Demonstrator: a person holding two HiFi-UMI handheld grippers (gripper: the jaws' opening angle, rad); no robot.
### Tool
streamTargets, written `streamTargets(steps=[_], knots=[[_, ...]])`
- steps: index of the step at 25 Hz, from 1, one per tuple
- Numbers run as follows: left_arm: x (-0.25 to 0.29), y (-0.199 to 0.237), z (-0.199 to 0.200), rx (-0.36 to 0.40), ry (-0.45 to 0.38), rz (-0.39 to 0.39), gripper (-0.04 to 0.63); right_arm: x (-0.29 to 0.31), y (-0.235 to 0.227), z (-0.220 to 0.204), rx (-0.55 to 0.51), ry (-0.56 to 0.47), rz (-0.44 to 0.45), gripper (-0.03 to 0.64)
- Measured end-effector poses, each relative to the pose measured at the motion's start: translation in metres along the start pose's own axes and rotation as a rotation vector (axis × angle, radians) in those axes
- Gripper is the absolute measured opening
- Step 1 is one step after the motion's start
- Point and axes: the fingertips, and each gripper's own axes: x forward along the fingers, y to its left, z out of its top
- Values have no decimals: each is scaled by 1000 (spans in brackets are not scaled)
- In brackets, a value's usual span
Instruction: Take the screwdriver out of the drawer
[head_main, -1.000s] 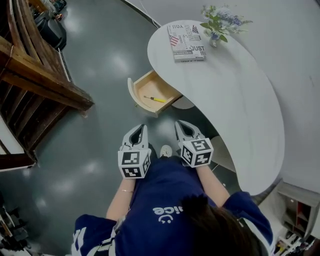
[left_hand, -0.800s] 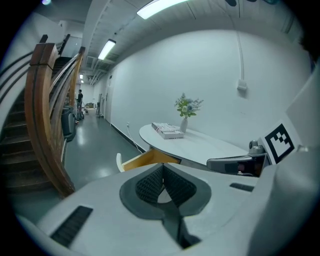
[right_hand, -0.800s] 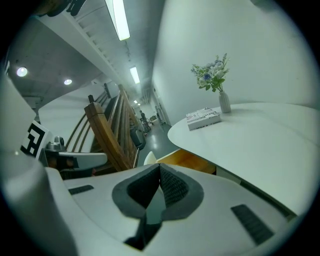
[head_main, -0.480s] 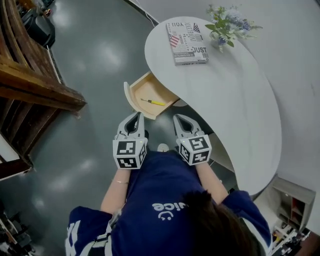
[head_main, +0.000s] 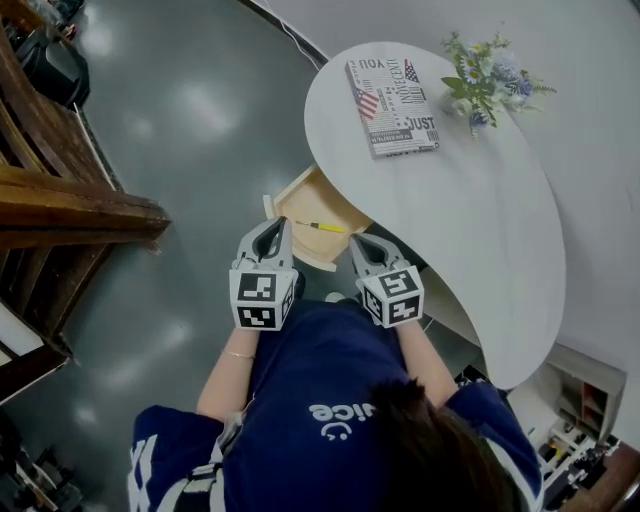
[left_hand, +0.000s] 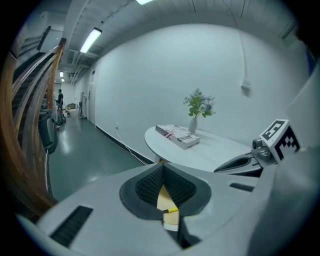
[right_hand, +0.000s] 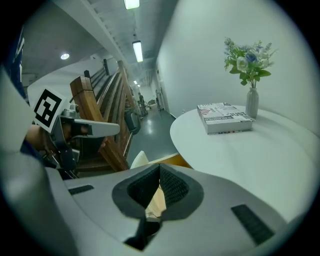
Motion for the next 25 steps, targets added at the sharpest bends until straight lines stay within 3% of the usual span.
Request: streamTargets(steps=[13, 17, 20, 25], knots=[[31, 48, 7, 57, 69, -146, 5, 65, 9, -15, -27, 209, -52, 8], [33, 56, 3, 37, 84, -143, 5, 79, 12, -23, -98, 290, -36, 8], [34, 58, -3, 16, 98, -135, 5, 88, 14, -34, -126, 357, 7, 63], [33, 62, -6, -3, 107, -99, 5, 100, 14, -39, -190, 406, 55, 77]])
